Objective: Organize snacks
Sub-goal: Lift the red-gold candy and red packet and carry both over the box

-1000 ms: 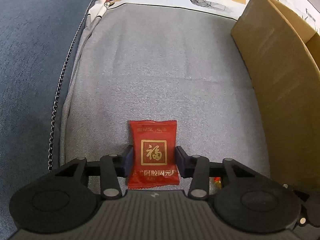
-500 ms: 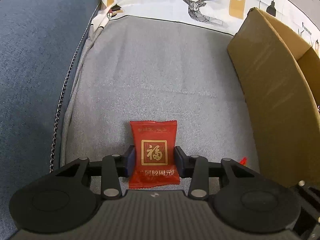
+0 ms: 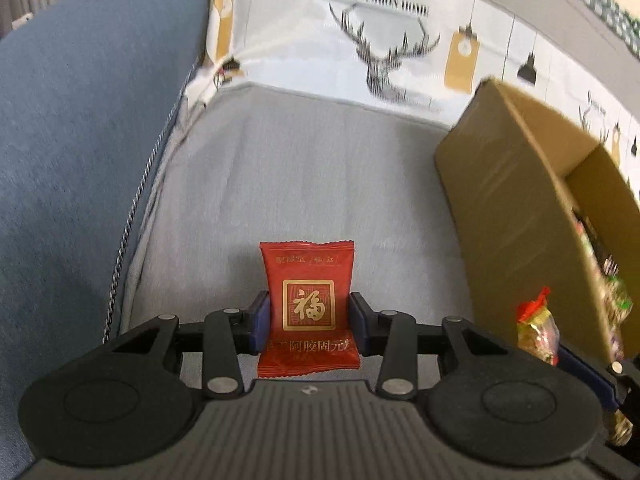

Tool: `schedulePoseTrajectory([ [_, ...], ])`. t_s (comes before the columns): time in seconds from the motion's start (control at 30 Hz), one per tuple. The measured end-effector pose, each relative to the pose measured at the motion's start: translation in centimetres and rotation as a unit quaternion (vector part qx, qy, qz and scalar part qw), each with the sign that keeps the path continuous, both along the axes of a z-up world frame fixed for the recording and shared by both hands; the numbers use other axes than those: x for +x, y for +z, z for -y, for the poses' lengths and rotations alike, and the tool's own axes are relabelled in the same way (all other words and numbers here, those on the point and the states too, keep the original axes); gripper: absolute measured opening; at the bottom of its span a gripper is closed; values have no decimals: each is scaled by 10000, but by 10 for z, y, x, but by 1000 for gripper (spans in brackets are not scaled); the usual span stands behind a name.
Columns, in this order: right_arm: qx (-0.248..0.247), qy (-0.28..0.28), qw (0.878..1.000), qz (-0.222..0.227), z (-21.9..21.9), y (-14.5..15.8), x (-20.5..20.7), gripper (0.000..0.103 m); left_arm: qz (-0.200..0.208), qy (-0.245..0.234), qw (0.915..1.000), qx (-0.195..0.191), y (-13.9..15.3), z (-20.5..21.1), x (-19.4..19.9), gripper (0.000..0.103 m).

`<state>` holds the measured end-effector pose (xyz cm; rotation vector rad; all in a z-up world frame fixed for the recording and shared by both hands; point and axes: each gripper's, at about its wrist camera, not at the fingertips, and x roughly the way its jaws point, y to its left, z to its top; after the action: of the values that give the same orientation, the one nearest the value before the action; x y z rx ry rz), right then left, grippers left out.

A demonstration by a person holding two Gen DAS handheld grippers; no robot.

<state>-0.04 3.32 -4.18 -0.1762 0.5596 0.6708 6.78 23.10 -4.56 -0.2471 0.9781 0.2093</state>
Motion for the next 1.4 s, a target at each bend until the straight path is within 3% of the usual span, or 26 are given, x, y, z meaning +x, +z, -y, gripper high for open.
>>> schedulePoseTrajectory([
  [0.33,395,53,9968,699,22,27,-9,17,1024,323,9942,20,31,-1,-6,45],
  [0.5,503,4,9957,778,31,30,-4,17,1385,309,9899,10,42,7,-6,45],
  [0.93,800,-418,9924,842,66,39,16,17,2110,155,9771,-211,65,38,-6,45],
  [1.4,979,-1140,9848,866,120,44,43,17,2509,-375,9660,-491,76,92,11,45],
])
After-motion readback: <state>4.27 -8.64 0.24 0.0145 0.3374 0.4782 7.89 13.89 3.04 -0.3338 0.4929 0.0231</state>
